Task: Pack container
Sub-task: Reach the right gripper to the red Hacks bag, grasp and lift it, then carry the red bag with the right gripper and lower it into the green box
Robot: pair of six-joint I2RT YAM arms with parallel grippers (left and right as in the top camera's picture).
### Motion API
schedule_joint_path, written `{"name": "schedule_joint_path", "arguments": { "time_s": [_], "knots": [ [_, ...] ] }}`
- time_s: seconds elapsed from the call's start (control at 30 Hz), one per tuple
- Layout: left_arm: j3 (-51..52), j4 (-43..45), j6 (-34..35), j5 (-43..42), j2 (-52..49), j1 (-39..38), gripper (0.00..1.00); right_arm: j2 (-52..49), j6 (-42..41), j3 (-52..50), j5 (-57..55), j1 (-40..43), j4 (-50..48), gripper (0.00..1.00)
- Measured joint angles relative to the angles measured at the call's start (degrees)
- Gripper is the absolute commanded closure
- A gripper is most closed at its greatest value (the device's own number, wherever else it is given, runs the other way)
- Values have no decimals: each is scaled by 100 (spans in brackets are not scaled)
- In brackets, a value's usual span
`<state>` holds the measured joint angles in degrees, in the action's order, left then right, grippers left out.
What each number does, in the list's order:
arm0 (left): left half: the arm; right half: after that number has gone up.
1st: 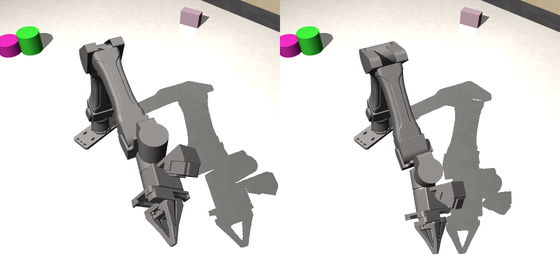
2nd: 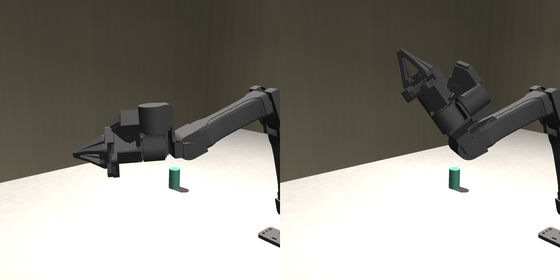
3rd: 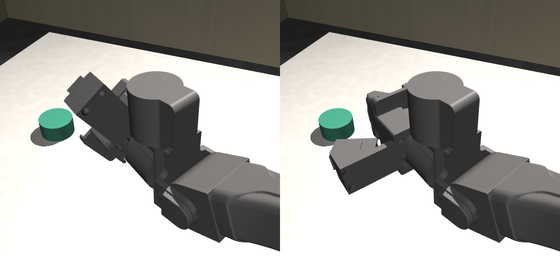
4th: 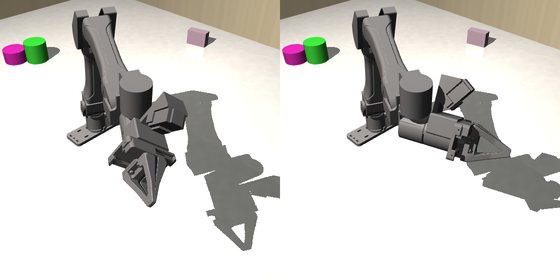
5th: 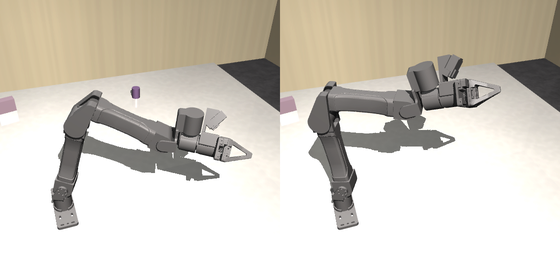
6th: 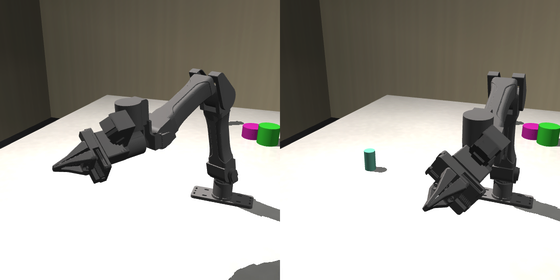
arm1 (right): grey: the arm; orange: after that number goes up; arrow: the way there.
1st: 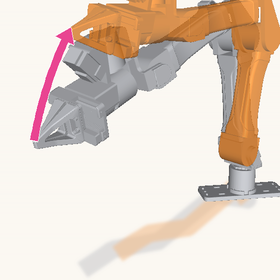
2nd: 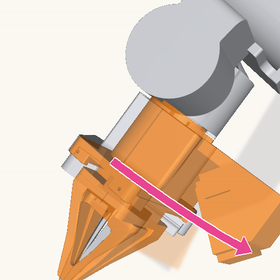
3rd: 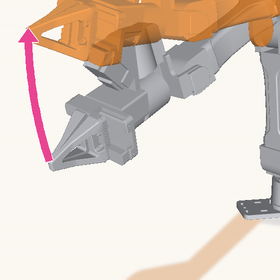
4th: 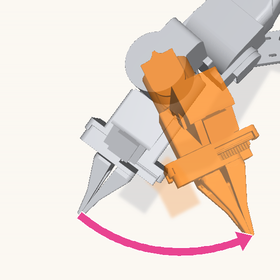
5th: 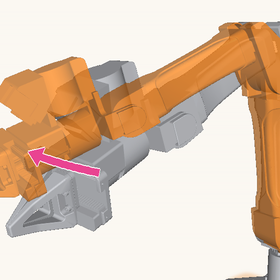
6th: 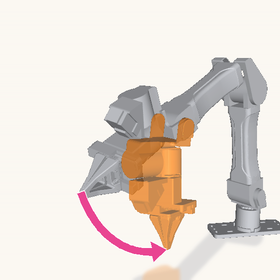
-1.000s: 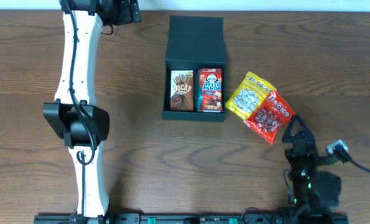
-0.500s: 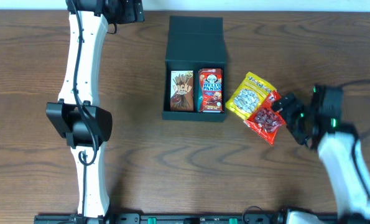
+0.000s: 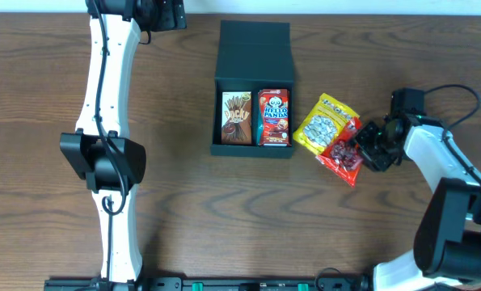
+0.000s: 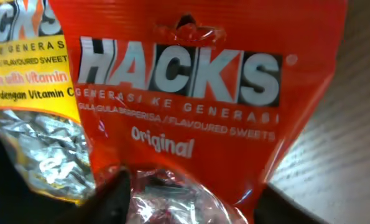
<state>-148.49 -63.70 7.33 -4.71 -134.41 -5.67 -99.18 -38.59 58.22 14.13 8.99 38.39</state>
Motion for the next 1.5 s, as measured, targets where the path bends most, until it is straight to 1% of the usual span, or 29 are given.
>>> {"name": "schedule_joint_path", "arguments": {
  "time_s": [0.03, 0.13, 0.3, 0.4, 0.5, 0.67, 0.77, 0.87, 1.0, 1.17, 1.5],
  "knots": [
    [0, -2, -2, 2, 0, 0, 5, -9, 15, 0, 7, 11, -31, 81],
    [0, -2, -11, 22, 0, 0, 5, -20, 17, 2, 20, 17, -101, 98],
    [0, 0, -11, 24, 0, 0, 5, -22, 31, 98, 94, 17, -72, 99],
    [0, 0, -11, 24, 0, 0, 5, -61, 103, 372, 186, 17, 133, 98],
    [0, -2, -11, 28, 0, 0, 5, -120, 402, 1051, 238, -11, 667, 99],
    [0, 0, -11, 85, 0, 0, 4, -144, 1036, 2352, 197, -260, 1167, 98],
    [0, -15, -13, 216, 0, 0, 5, -144, 1480, 3034, 284, -540, 1226, 99],
    [0, -39, -13, 321, 0, 11, 5, -142, 1843, 3495, 573, -894, 1141, 99],
    [0, -37, -13, 385, 0, 79, 5, -142, 2087, 3613, 1110, -1333, 798, 98],
    [0, -52, -13, 389, 0, 319, 4, -278, 2186, 3613, 1517, -1886, 682, 99],
    [0, -306, -13, 437, 0, 879, 5, -1193, 2256, 3613, 2059, -2839, 695, 99]
  ]
}}
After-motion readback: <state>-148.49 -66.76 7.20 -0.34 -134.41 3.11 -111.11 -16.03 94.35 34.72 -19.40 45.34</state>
